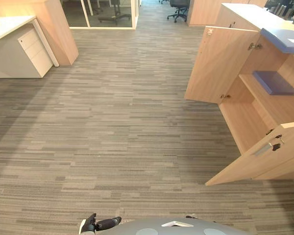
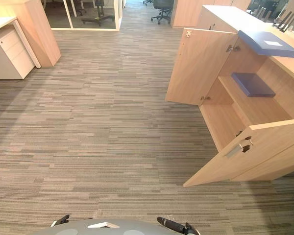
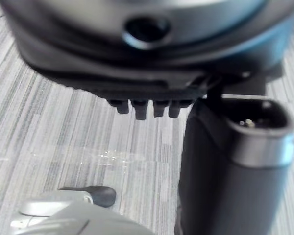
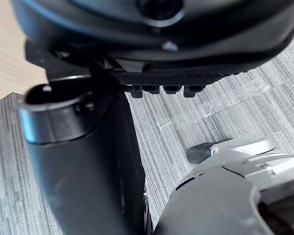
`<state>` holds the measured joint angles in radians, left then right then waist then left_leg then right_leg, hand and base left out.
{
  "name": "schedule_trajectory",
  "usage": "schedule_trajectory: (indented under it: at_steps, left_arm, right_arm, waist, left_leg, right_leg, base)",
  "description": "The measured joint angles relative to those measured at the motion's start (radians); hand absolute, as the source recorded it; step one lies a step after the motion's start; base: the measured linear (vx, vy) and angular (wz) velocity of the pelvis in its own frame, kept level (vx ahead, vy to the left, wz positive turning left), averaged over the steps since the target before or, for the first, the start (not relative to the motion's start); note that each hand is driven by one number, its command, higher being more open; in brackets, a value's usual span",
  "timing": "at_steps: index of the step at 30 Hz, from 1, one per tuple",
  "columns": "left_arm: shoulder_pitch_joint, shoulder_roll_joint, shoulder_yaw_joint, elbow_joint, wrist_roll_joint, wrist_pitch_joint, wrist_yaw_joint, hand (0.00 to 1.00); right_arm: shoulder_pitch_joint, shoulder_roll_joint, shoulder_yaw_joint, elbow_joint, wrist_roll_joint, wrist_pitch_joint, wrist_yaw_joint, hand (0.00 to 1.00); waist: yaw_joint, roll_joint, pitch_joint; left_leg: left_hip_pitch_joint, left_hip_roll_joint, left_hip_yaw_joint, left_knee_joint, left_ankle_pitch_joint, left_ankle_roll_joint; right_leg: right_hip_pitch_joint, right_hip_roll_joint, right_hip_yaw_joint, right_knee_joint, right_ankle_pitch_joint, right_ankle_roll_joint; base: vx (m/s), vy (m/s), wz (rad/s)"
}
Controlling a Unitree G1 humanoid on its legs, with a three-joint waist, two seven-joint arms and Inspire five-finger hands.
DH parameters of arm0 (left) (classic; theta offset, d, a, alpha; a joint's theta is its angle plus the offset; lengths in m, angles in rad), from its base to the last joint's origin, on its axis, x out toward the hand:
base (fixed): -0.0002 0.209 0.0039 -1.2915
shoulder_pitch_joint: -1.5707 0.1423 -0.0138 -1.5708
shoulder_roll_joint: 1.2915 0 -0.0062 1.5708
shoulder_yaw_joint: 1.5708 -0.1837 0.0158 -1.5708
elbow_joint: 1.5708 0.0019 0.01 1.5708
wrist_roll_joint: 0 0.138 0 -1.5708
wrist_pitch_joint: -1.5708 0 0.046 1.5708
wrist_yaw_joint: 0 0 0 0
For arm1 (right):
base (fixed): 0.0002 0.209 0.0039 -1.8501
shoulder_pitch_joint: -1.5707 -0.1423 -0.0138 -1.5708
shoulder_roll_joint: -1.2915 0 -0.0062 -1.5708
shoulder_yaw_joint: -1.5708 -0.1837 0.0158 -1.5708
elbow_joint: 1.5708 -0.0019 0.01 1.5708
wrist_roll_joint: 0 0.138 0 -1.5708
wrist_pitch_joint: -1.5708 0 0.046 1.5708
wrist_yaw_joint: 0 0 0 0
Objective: Walk over to the cabinet, pick up the folder, carry it to the office cabinet, place the folder inside the office cabinet, then close the office cabinet door
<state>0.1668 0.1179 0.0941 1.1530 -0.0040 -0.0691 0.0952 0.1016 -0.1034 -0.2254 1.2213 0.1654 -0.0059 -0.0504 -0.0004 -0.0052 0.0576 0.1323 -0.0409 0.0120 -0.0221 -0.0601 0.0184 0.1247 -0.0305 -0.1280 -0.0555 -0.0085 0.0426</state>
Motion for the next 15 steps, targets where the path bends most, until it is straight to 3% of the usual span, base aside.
schedule_trajectory:
  at_steps: [6,15]
  left_arm:
    - [-0.002,0.002,0.0,0.002,-0.025,0.0,-0.014,1.0]
    - [-0.001,0.002,-0.002,0.002,-0.02,-0.016,0.006,1.0]
  right_arm:
    - [-0.009,0.0,-0.001,0.001,0.0,0.0,0.003,1.0]
    - [-0.009,0.0,0.0,0.001,0.001,0.0,0.001,1.0]
  waist:
    - [0.0,0.0,0.008]
    - [0.0,-0.001,0.012]
  left_leg:
    - [0.004,0.0,0.009,-0.002,-0.001,-0.001]
    - [0.02,0.0,0.013,-0.032,0.021,0.0]
  right_leg:
    - [0.004,-0.001,-0.004,0.0,0.005,0.019]
    - [-0.001,-0.001,-0.008,0.0,0.006,0.018]
  base:
    - [0.0,-0.003,-0.04]
    - [-0.06,-0.021,-0.02]
